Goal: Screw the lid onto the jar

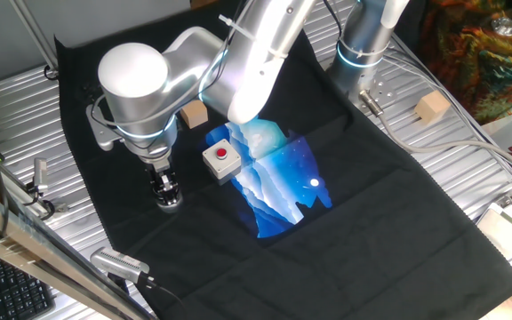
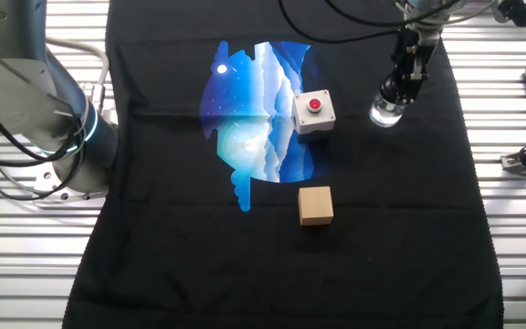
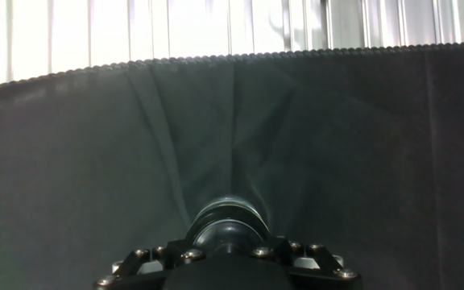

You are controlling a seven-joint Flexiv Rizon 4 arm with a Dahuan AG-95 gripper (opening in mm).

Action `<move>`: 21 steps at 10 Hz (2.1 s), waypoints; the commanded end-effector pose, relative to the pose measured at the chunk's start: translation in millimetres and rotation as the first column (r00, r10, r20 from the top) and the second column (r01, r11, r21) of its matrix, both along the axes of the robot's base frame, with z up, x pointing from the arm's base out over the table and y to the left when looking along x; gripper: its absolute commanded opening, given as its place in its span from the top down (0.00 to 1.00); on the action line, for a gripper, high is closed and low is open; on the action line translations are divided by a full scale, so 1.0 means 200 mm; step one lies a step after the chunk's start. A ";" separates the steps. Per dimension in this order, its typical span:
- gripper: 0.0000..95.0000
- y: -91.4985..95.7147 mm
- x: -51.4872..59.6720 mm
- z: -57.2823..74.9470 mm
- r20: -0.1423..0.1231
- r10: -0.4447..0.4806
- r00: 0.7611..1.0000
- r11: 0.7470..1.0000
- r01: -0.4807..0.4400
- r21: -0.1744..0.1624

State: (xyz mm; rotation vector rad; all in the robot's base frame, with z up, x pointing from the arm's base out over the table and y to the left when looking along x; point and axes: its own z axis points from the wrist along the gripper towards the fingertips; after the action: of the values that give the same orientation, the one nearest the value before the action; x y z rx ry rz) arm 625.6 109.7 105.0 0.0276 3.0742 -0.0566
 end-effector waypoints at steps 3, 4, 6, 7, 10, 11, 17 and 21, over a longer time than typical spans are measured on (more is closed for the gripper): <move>1.00 0.00 0.00 0.00 0.000 -0.002 1.000 1.000 0.002 0.002; 1.00 0.00 0.00 0.00 0.000 -0.001 1.000 1.000 0.001 0.003; 1.00 0.00 0.00 0.01 0.011 0.011 1.000 1.000 -0.011 0.009; 1.00 0.00 0.00 0.01 0.022 0.017 1.000 1.000 -0.017 0.019; 1.00 0.02 -0.01 0.01 0.028 0.025 0.999 0.999 -0.026 0.022; 1.00 0.02 -0.01 0.01 0.028 0.024 0.999 0.999 -0.025 0.026; 1.00 0.04 0.01 0.00 0.044 0.037 0.998 0.999 -0.039 0.031; 1.00 0.03 0.02 -0.01 0.043 0.042 0.998 0.998 -0.043 0.035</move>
State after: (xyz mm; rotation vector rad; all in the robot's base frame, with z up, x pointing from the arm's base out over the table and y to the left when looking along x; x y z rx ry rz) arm 630.3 115.4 101.1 -0.0334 3.0331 -0.0012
